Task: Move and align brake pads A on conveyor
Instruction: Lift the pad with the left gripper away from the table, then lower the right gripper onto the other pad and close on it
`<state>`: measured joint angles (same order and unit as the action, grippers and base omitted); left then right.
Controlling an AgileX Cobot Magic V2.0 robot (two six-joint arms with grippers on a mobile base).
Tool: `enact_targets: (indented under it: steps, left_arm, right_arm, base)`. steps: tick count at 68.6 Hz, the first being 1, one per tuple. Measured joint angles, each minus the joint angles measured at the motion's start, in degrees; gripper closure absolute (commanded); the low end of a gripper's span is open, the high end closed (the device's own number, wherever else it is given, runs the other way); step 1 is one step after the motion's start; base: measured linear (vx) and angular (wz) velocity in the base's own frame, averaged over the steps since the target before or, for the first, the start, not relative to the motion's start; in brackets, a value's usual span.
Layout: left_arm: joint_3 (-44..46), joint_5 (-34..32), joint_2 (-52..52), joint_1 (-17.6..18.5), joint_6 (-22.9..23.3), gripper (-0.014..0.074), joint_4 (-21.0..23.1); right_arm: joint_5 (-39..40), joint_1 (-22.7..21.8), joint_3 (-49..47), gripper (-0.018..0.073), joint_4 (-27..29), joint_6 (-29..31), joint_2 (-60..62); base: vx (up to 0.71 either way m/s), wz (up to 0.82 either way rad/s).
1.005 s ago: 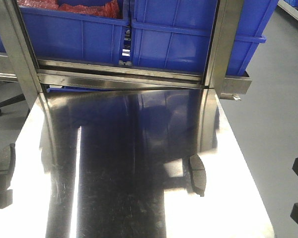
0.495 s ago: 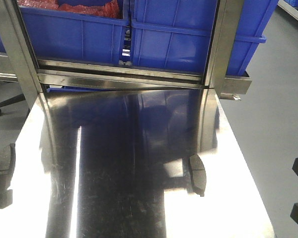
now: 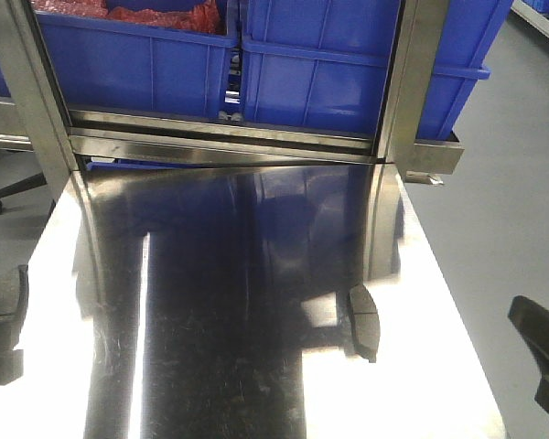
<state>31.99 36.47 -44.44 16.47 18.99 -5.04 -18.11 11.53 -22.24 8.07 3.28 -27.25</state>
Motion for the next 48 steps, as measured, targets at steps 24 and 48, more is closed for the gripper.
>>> enact_targets:
  steps: [24, 48]
  left_arm:
    - [0.0, 0.0, 0.0, 0.0, 0.0, 0.0521, 0.0]
    - [0.0, 0.0, 0.0, 0.0, 0.0, 0.0521, 0.0]
  right_arm:
    - [1.18, 0.0, -2.94, -0.0156, 0.59, -2.24, -6.96]
    - [-4.21, 0.6, -18.92, -0.0134, 0.16, -3.28, -41.13]
  base:
    - [0.0, 0.0]
    - [0.0, 0.0]
